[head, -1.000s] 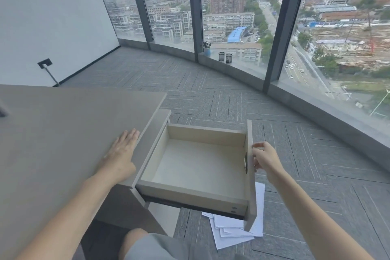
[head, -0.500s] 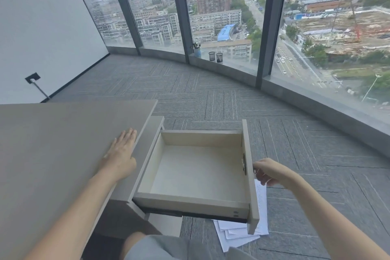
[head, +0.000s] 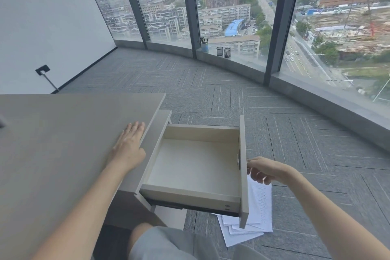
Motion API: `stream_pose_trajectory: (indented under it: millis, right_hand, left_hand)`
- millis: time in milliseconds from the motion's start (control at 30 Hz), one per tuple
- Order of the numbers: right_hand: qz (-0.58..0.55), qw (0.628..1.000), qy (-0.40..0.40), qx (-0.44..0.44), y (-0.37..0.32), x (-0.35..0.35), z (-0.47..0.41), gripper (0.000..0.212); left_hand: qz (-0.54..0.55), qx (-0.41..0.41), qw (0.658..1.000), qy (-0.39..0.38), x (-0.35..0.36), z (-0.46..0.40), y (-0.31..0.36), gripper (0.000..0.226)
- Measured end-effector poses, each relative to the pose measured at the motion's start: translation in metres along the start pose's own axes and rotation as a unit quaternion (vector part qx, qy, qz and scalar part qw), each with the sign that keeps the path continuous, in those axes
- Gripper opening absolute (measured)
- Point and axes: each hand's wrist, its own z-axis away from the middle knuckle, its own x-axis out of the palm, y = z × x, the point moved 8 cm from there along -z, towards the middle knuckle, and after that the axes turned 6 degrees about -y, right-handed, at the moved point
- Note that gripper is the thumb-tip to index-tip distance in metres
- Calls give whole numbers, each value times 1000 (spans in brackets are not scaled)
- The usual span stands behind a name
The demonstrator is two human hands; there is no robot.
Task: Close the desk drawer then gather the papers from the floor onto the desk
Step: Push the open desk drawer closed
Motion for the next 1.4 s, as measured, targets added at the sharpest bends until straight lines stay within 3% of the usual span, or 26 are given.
stream_pose_trajectory:
  millis: [1400]
  right_hand:
    - [-43,995,-86,-1,-143,161,-129,29]
  left_hand:
    - [13,3,1000,5,-6,8,5,85]
